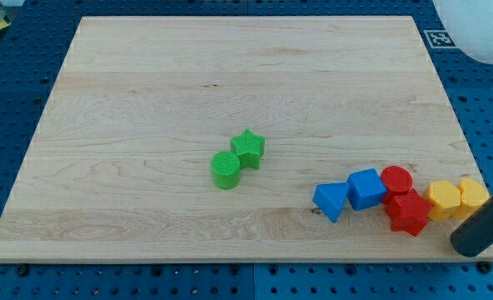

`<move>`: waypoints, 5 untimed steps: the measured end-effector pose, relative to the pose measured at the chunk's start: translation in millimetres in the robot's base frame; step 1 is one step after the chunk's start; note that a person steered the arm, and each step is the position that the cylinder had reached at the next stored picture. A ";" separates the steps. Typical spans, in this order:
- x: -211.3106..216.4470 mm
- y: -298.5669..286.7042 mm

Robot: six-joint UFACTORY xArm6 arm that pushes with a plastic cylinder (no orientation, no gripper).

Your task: Move the red blocks slightly towards the top

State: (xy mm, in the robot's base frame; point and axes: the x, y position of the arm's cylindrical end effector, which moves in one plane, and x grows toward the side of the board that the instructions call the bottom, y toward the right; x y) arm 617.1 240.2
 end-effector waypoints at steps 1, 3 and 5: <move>1.1 -17.8; 0.3 -36.1; 0.3 -49.9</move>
State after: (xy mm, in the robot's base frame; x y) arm 617.4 190.4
